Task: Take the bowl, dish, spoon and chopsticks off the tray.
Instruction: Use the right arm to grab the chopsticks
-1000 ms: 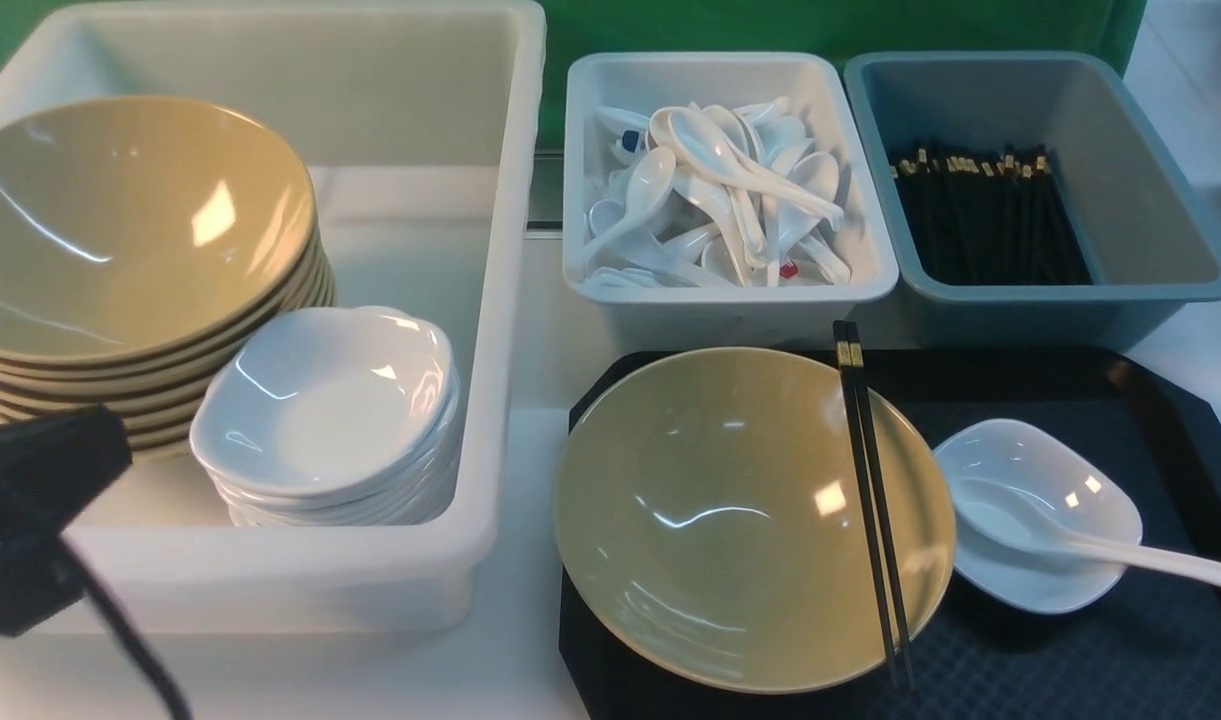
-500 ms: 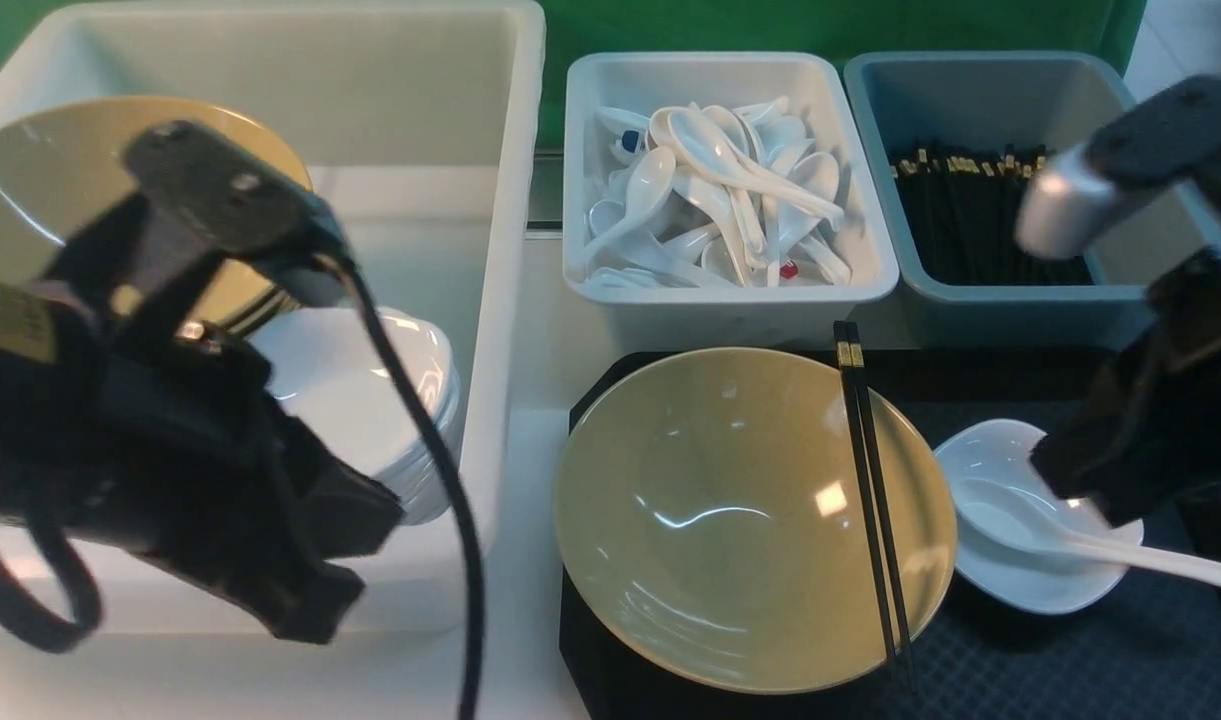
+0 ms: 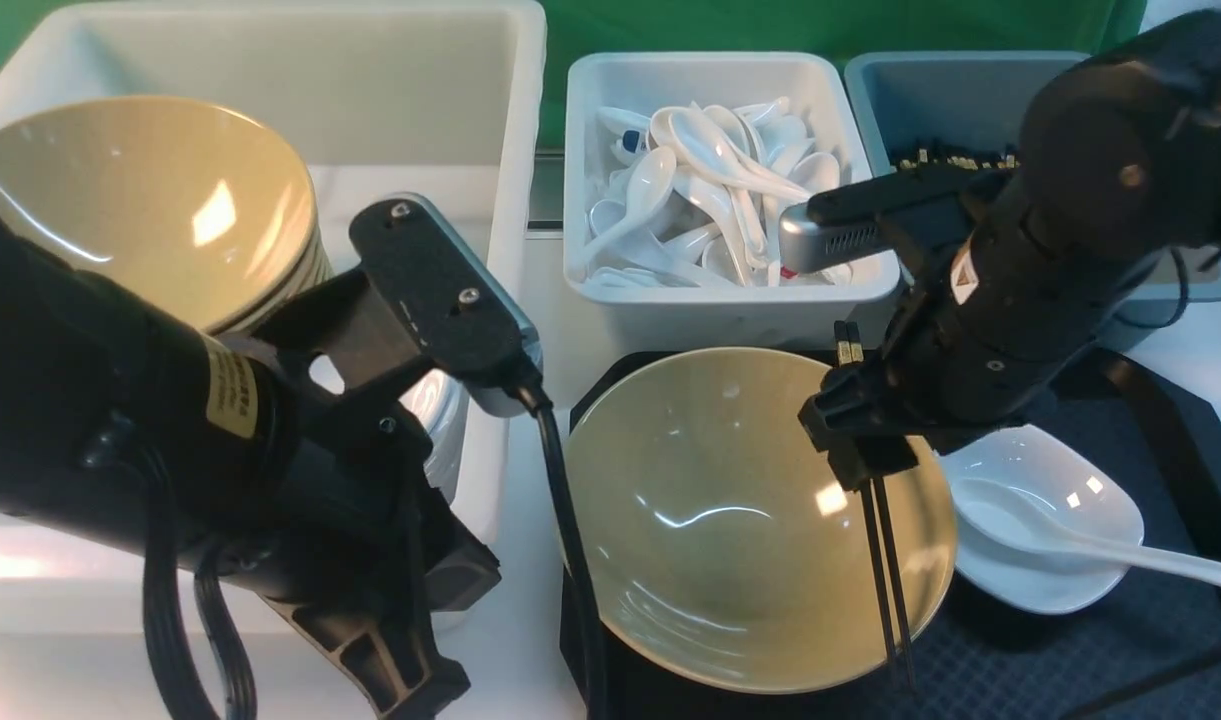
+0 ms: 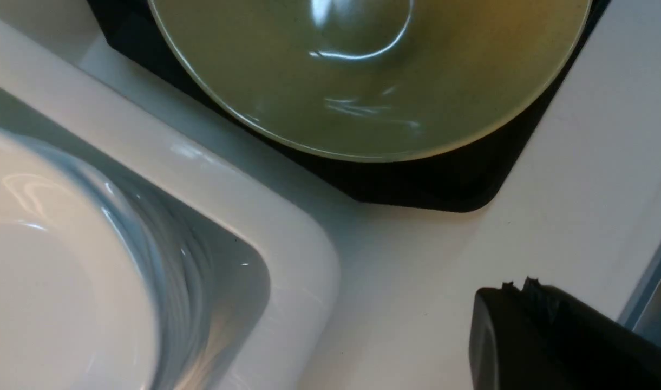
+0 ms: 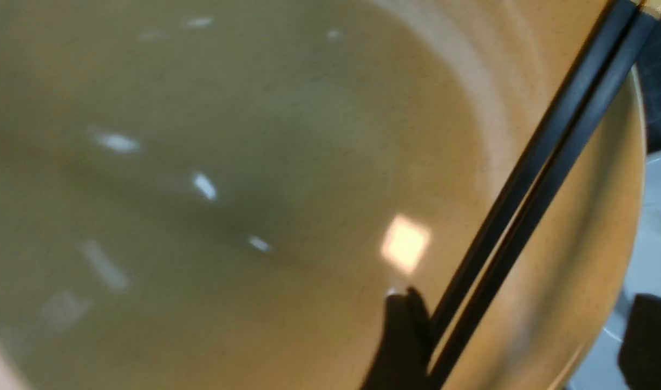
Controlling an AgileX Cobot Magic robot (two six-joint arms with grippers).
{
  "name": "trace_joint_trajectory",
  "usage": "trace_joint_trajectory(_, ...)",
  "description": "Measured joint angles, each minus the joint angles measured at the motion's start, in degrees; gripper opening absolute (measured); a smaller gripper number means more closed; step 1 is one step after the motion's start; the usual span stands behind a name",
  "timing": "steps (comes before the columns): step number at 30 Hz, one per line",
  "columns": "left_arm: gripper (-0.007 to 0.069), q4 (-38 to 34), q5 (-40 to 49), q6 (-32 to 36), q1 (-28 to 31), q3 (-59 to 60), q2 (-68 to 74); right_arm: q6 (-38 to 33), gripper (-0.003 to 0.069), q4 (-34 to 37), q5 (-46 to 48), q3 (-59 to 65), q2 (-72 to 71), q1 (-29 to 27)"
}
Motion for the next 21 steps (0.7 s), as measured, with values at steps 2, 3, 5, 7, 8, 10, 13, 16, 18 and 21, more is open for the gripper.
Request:
trace_joint_trajectory(2, -0.0011, 0.34, 0.40, 0.14, 0.00, 0.00, 0.00, 0.44, 0.0593, -0.18, -0.69, -0.05, 1.66, -0.36)
trace_joint_trajectory(3, -0.0011, 0.35, 0.46, 0.14, 0.00, 0.00, 0.00, 0.69, 0.0597, -0.24, -0.85, -0.10, 2.26, -0.41)
trace_joint_trajectory(5, -0.0011, 0.60, 0.51, 0.19, 0.00, 0.00, 0.00, 1.05, 0.0595, -0.17, -1.68, -0.06, 4.06, -0.41)
trace_joint_trajectory(7, -0.0011, 1.05, 0.51, 0.26, 0.00, 0.00, 0.00, 1.18, 0.0572, 0.09, -2.41, -0.06, 5.46, -0.41)
trace_joint_trajectory(8, -0.0011, 1.09, 0.46, 0.26, 0.00, 0.00, 0.00, 1.18, 0.0569, 0.09, -2.51, -0.06, 5.46, -0.41)
trace_joint_trajectory(10, -0.0011, 1.84, 0.24, 0.26, 0.00, 0.00, 0.00, 1.05, 0.0502, 0.19, -3.11, -0.06, 6.72, -0.41)
trace_joint_trajectory(13, -0.0011, 2.45, 0.08, 0.26, 0.00, 0.00, 0.00, 0.59, 0.0415, 0.21, -3.13, -0.11, 7.01, -0.41)
trace_joint_trajectory(16, -0.0011, 3.27, -0.45, 0.32, 0.00, 0.00, 0.00, -1.32, 0.0204, 0.21, -2.83, -0.56, 7.19, -0.41)
trace_joint_trajectory(18, -0.0011, 3.55, -0.67, 0.32, 0.00, 0.00, 0.00, -2.63, 0.0130, 0.28, -1.53, -1.82, 7.19, -0.41)
trace_joint_trajectory(21, -0.0011, 3.94, -0.78, 0.04, 0.00, 0.00, 0.00, -5.00, 0.0134, 0.21, 0.76, -4.65, 6.97, -0.41)
